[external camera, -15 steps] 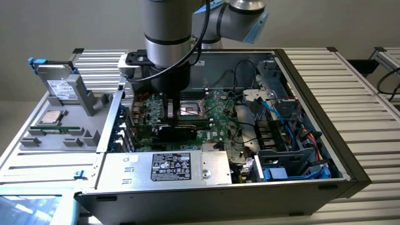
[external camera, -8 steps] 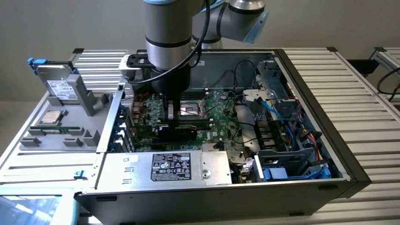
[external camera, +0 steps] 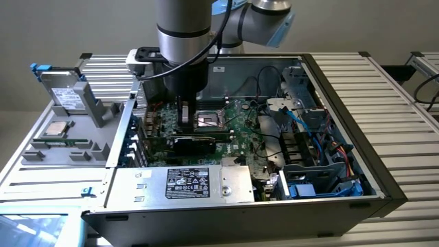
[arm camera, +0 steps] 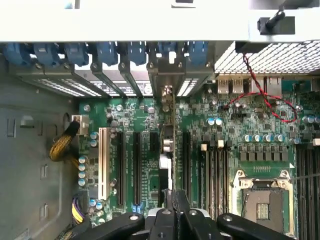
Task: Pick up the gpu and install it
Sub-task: 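Press down on the gpu until it lock into place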
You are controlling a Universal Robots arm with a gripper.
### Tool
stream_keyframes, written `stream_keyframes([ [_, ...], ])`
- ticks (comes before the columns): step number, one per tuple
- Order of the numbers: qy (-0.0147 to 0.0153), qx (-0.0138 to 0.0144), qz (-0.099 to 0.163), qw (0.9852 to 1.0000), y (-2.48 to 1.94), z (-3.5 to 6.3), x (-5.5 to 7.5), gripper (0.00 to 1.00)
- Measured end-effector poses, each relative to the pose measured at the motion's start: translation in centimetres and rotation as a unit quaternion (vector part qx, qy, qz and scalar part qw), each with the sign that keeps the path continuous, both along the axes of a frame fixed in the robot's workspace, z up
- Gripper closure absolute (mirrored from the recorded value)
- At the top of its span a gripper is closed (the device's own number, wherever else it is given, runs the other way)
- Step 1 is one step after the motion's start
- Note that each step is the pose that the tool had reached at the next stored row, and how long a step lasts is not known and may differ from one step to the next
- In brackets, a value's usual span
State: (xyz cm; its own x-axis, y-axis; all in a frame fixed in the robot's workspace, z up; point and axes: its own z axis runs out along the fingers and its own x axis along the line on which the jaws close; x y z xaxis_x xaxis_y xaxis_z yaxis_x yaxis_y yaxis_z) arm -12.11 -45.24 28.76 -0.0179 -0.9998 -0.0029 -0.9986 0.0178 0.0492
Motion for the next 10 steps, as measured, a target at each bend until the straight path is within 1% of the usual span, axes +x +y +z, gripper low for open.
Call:
stream_keyframes([
  [3,0.0075,0.0001,0.0,1.0,0.0,0.51,-0.19,0.88],
  [4,0.0084,0.0001,0.0,1.0,0.01,0.53,-0.28,0.88],
  [10,0.0084,0.0,0.0,1.0,0.01,0.54,-0.28,0.88],
])
